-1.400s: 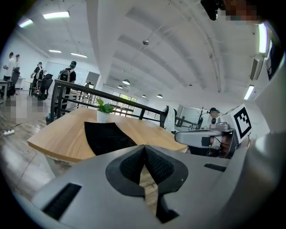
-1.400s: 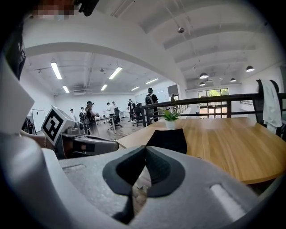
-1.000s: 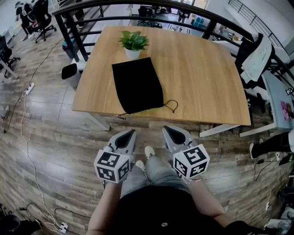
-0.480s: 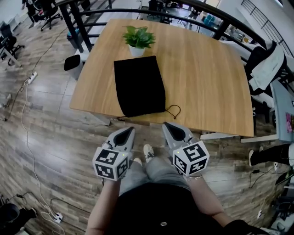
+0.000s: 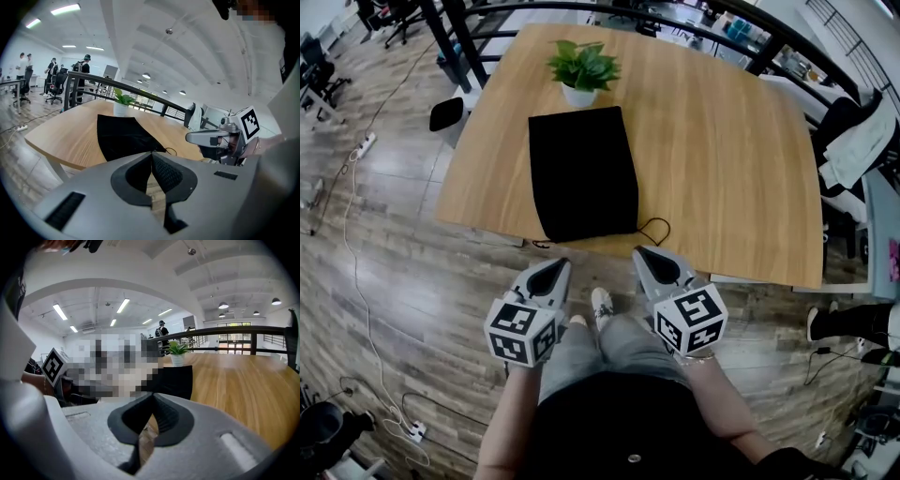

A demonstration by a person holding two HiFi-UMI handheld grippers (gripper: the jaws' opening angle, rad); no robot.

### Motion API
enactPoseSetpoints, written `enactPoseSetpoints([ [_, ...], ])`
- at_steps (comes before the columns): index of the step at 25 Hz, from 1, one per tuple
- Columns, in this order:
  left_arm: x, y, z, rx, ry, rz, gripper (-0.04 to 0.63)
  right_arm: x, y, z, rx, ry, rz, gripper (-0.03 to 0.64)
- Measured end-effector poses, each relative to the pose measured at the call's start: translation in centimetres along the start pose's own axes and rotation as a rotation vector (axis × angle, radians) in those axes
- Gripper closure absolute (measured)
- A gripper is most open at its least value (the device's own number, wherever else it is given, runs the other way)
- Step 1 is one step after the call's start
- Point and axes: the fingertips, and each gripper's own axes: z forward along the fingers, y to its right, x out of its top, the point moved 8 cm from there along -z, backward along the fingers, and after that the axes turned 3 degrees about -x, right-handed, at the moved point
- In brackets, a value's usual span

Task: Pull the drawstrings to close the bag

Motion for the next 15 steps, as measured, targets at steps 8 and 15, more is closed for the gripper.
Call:
enactPoseSetpoints([
  [8, -0.8, -1.5, 1.8, 0.026, -0.047, -0.022, 0.58, -0.7, 2.2, 1.8, 0.012, -0.042, -0.007, 0.617],
  [15, -1.5, -2.5, 2.7, 0.036, -0.11, -0.005, 0.578, -1.7, 3.7, 2.7, 0.023, -0.083, -0.067, 0.617],
])
